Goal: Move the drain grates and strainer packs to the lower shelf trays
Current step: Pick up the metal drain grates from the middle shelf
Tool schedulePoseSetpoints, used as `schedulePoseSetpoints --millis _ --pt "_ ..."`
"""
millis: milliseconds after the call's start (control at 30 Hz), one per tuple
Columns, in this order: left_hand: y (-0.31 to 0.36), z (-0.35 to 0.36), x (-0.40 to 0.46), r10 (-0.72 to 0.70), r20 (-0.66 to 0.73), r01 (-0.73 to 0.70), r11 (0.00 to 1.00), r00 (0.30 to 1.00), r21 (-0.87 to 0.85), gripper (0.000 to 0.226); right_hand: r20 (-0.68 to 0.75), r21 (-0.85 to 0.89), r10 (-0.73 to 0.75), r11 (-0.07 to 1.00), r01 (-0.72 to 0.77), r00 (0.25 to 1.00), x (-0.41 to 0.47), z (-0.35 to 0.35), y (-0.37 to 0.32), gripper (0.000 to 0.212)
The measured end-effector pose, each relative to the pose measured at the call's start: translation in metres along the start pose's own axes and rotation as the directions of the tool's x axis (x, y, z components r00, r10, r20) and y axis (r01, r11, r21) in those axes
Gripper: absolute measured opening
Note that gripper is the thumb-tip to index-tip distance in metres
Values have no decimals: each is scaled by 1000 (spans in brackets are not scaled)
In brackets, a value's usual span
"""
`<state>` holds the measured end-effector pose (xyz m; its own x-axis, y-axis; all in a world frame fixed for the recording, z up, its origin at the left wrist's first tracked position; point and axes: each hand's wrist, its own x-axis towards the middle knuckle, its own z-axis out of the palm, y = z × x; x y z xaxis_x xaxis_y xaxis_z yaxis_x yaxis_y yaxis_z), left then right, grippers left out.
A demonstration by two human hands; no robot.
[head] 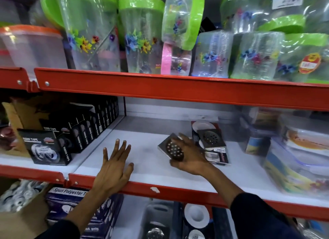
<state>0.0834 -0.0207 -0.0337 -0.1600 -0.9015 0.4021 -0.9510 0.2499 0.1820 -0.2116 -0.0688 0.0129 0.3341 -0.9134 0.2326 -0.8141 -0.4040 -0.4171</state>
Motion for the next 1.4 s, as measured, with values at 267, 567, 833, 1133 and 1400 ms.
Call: schedulePoseSetpoints --millis 267,567,833,1133,1400 --pt "-5 2 2 35 -8 -35 999 999 -25 81 393 16 -207 976 219 896 69 43 -17 78" --pt "-9 4 2 24 -29 -25 999 999 -32 80 127 79 -256 966 247 958 47 39 6 67" --pt "-5 5 2 12 -36 -12 1000 999 -23 80 -423 -138 308 908 -397 852 44 -22 78 61" --pt "-5 6 2 6 -36 -7 1000 999 -21 78 -207 -18 609 780 -625 766 40 -40 108 93" --pt "-5 6 3 7 -30 -7 1000 1000 4 77 -290 -51 39 997 -56 956 41 -30 27 59"
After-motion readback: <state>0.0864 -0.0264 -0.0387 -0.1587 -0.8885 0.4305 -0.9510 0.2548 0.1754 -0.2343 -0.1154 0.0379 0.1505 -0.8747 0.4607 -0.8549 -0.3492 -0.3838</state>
